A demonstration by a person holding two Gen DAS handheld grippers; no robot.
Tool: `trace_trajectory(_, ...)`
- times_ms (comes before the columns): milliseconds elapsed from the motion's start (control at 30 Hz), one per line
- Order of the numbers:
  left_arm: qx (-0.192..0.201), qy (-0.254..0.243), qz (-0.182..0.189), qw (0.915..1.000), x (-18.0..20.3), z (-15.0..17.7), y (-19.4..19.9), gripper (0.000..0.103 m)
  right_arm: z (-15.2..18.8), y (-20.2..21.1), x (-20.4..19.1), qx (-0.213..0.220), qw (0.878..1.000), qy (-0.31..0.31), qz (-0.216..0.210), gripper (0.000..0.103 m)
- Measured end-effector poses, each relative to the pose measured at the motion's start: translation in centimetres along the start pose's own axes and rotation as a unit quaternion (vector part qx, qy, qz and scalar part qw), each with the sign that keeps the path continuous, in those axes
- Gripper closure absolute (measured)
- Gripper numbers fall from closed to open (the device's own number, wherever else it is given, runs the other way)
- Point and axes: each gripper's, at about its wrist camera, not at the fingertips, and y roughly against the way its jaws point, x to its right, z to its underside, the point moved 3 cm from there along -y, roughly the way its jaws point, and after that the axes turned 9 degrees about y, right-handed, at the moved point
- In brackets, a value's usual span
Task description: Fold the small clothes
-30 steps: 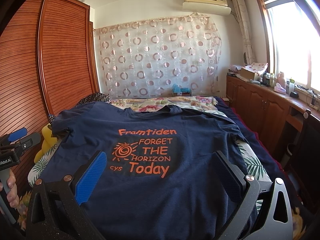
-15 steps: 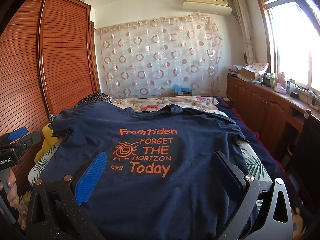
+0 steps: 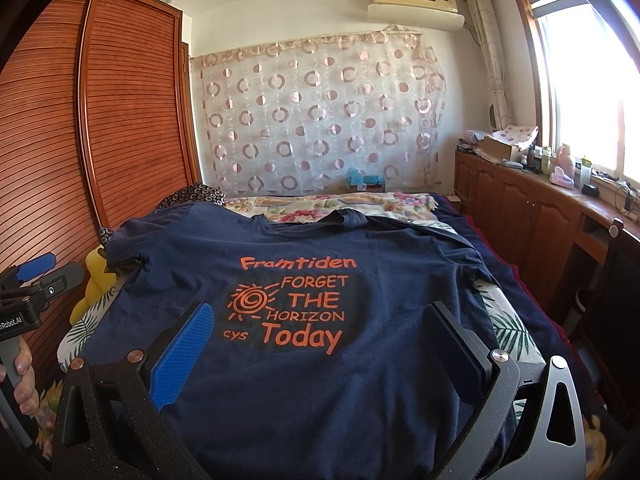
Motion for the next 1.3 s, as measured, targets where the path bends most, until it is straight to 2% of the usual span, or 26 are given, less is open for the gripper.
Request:
trace_trajectory(367,0.0,0.001,-0.001,1.0,0.5,-0.7,0.4,0.0,0.0,0.0,0.0,0.0,1.0,-0.001,-0.001,0.0)
trace_trajectory(500,-0.008,0.006,0.001,1.0,2.0,-1.3,1.3,0.0,0.1,-0.3,-0.2,0.0,1.0,-0.002,-0.007,0.0)
trace_trajectory(600,-0.02,0.012,-0.002,0.9997,1.4,-1.6,0.1,0.0,0.1,-0.9,-0.7,-0.001,1.0,0.0,-0.016,0.0)
trace_trajectory(833,-0.053,0.021,-0.037,0.9977,-2.1,-0.8,-3.7,0.0,-0.1,-3.3,-2.0,-0.01,0.999,0.028,-0.035,0.0)
trace_trajectory(1067,-0.079,0.042,-0.05,0.9948,-7.2,0.3,-6.6,0.0,0.0,-7.0,-3.2,-0.045,0.994,0.048,-0.09,0.0)
trace_trajectory(1300,-0.084,0.056,-0.045,0.9939,-11.5,-1.1,-8.2,0.002,-0.5,-9.5,-3.3,-0.072,0.988,0.062,-0.118,0.0)
